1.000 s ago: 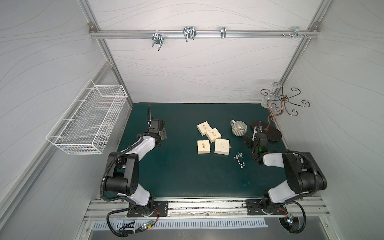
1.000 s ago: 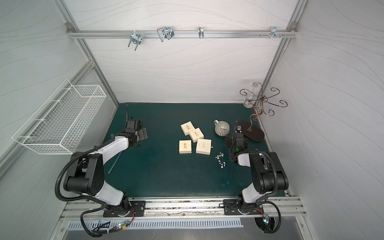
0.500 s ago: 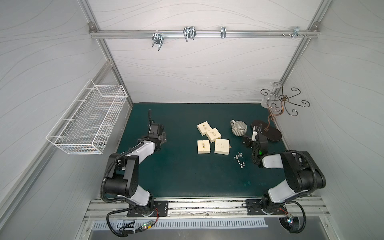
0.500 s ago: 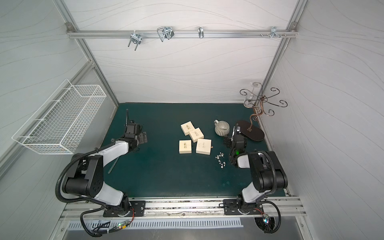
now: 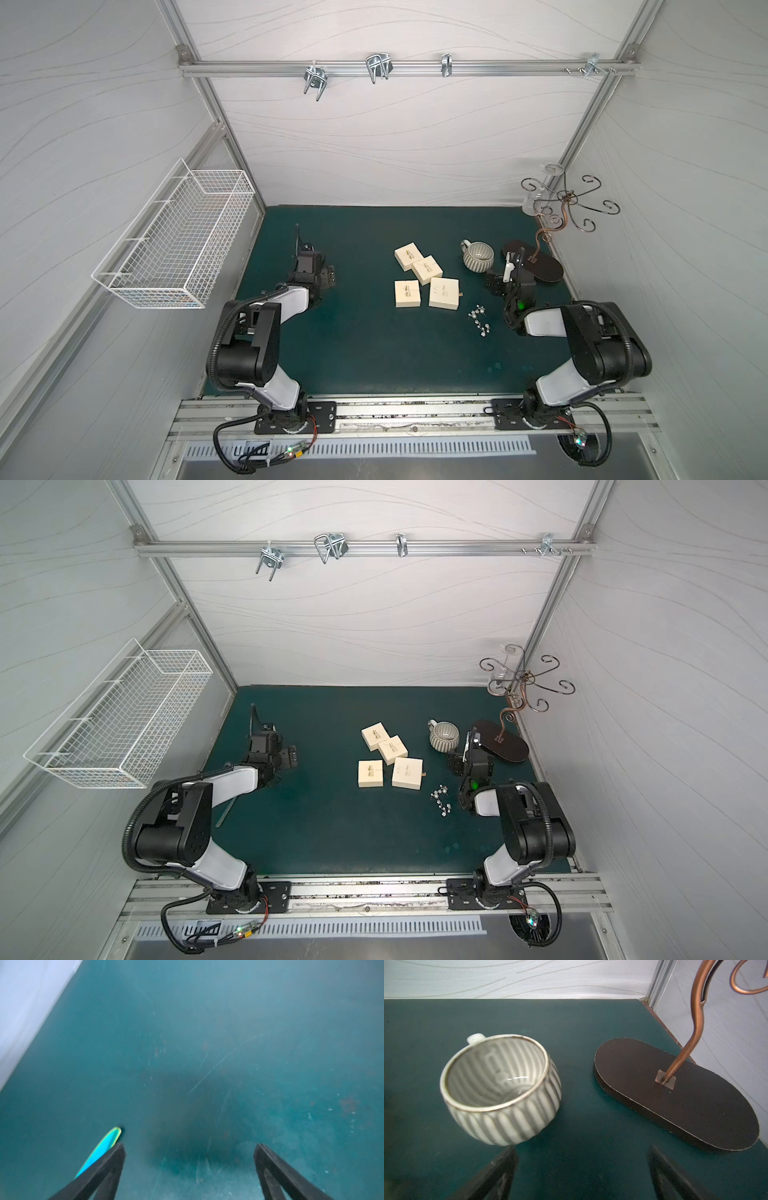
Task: Take out the earrings from the drawer-style jewelry box
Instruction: Reset both arms
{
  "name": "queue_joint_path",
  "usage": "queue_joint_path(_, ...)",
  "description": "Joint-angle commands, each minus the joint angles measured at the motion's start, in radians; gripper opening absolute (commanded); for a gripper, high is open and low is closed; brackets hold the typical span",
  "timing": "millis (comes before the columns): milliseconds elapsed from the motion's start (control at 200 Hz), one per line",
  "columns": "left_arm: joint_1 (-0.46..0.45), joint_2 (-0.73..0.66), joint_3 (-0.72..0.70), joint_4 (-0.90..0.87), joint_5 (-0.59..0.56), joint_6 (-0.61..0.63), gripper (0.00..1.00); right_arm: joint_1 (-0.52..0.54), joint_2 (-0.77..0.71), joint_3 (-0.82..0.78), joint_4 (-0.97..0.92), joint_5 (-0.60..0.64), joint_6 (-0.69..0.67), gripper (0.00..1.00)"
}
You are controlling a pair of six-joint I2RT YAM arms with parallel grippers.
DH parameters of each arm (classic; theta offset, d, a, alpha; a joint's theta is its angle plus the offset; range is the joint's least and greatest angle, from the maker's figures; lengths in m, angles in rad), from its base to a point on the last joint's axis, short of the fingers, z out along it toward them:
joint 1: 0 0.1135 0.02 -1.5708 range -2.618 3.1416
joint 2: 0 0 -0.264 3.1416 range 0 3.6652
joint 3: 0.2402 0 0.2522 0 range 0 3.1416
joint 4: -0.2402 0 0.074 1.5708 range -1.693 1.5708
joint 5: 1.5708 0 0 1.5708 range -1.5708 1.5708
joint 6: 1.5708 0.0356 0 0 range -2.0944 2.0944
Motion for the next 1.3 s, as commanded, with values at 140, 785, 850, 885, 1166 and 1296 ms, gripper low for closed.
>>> queue_joint_path(140, 0.073, -0.003, -0.061, 0.269, 0.071, 0.034, 1.00, 0.005, 0.007, -0.001, 0.040, -0.004, -0.018, 0.99)
queue_joint_path(785, 0.058, -0.009, -0.232, 0.561, 0.093, 0.058, 1.00, 0.004, 0.007, -0.001, 0.039, -0.004, -0.018, 0.99)
queue_joint_path(850, 0.052, -0.012, -0.230, 0.555, 0.088, 0.060, 1.00, 0.005, 0.006, -0.001, 0.039, -0.004, -0.018, 0.99)
queue_joint_path(885, 0.049, -0.011, -0.232, 0.563, 0.082, 0.065, 1.00, 0.004, 0.008, -0.001, 0.039, -0.004, -0.018, 0.99)
queue_joint_path(1166, 0.052, -0.009, -0.228, 0.556, 0.090, 0.062, 1.00, 0.005, 0.007, -0.001, 0.039, -0.004, -0.018, 0.99)
queue_joint_path(1296, 0.052, -0.009, -0.228, 0.555, 0.089, 0.062, 1.00, 0.004, 0.008, -0.001, 0.039, -0.004, -0.019, 0.99)
